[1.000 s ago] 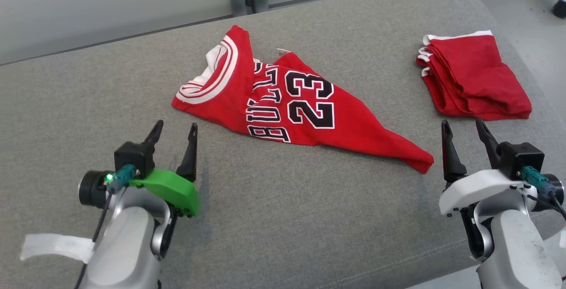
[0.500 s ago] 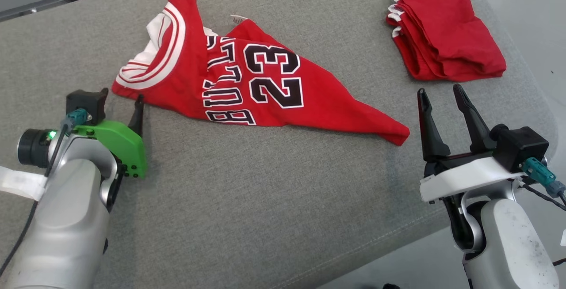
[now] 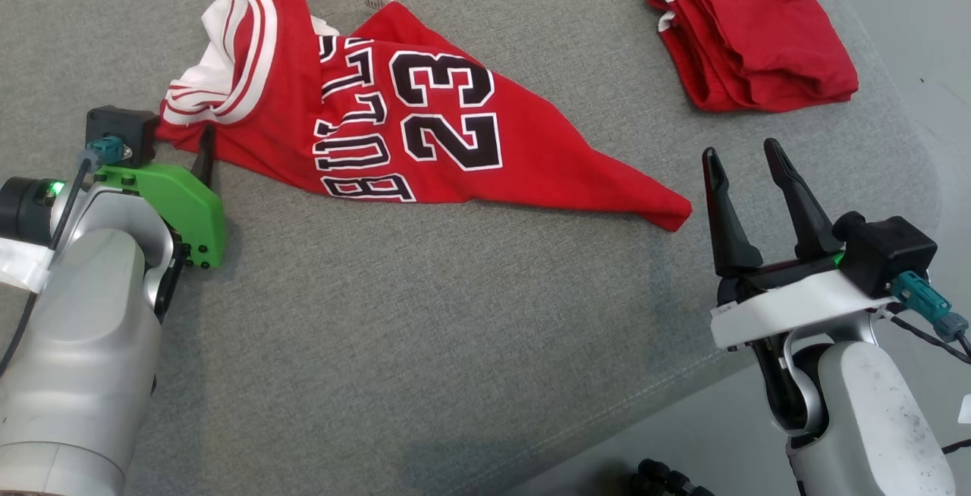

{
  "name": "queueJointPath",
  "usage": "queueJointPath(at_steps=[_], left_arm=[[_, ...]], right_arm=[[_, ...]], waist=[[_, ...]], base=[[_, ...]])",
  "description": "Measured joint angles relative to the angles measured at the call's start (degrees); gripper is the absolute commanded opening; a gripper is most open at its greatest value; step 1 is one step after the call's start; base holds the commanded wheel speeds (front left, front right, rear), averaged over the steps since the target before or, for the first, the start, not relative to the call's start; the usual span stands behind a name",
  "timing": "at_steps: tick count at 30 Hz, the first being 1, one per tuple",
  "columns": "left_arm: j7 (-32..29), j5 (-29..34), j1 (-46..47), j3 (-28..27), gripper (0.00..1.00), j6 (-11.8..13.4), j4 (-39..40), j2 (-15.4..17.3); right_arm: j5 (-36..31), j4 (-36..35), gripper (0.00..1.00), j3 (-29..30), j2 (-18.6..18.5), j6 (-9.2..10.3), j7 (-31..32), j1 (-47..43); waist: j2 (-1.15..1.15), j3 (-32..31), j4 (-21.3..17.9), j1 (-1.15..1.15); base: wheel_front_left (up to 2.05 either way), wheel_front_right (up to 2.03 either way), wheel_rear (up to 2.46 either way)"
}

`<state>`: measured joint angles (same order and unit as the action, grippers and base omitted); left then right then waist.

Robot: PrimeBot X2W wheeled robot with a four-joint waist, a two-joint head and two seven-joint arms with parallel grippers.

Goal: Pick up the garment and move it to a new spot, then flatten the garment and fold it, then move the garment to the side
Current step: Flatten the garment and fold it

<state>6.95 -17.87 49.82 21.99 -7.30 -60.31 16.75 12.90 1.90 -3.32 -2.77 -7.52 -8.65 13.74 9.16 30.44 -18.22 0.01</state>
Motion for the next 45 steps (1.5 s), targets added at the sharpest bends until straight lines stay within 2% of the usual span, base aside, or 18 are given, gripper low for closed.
queueJointPath(at_steps=[1, 3, 4, 13, 19, 20, 28, 35, 41, 45], left_arm=[[0.34, 0.00, 0.20, 0.45, 0.47, -0.01, -0.08, -0.04], [1.41, -0.46, 0.23, 1.57, 0.18, -0.01, -0.09, -0.27], [2.01, -0.88, 0.23, 2.14, 0.00, -0.02, 0.10, -0.51], [7.09, -3.54, 0.12, 5.17, 0.00, -0.08, 4.80, -0.54], [7.92, -2.68, -3.39, 5.26, 0.00, 0.54, 15.12, -2.04], [8.00, -1.91, -5.28, 5.12, 0.00, 1.68, 20.93, -2.66], [7.55, 0.87, -16.35, 6.43, 0.00, 7.40, 41.20, -3.60], [0.14, 3.11, -24.25, 8.82, 0.00, 12.84, 57.57, -2.65], [-4.30, 4.17, -31.42, 9.98, 0.00, 18.08, 65.66, -2.70], [-5.19, 3.60, -33.57, 9.96, 0.00, 19.53, 66.91, -3.19]], right_arm=[[0.00, 0.01, 1.00, 0.05, 0.00, 0.00, -0.02, 0.00], [-0.21, 0.01, 1.00, 0.23, 0.00, 0.00, -0.15, 0.01], [-0.32, 0.02, 1.00, 0.38, 0.01, 0.00, -0.30, 0.01], [-1.00, 0.08, 1.00, 1.72, 0.01, 0.00, -0.62, -0.59], [-1.97, 0.23, 1.00, 3.22, 0.02, 0.00, -1.05, -1.60], [-2.03, 0.35, 1.00, 3.45, 0.03, 0.00, -1.02, -1.73], [-2.40, 0.52, 1.00, 4.43, 0.04, 0.00, -0.16, -3.26], [-2.38, 0.18, 1.00, 4.85, 0.04, 0.00, 0.52, -4.71], [-2.31, -0.09, 1.00, 4.47, 0.05, 0.00, 0.68, -5.22], [-2.31, -0.10, 1.00, 4.59, 0.02, 0.01, 0.75, -5.25]], waist=[[0.00, 0.00, 0.01, 0.00], [0.00, -0.12, 0.07, 0.00], [0.00, -0.25, 0.11, 0.00], [0.00, -2.23, 1.59, 0.00], [0.01, -4.46, 3.71, -0.01], [0.01, -5.42, 4.54, -0.01], [0.01, -9.93, 8.20, -0.01], [0.02, -13.42, 11.28, -0.01], [0.02, -14.51, 12.10, -0.01], [0.02, -13.98, 11.76, -0.01]], base=[[0.00, 0.00, 0.00], [0.00, 0.00, 0.00], [0.00, 0.00, 0.00], [0.00, 0.00, 0.00], [0.00, 0.00, 0.00], [0.00, 0.00, 0.00], [0.00, 0.00, 0.00], [0.00, 0.00, 0.00], [0.00, 0.00, 0.00], [0.00, 0.00, 0.00]])
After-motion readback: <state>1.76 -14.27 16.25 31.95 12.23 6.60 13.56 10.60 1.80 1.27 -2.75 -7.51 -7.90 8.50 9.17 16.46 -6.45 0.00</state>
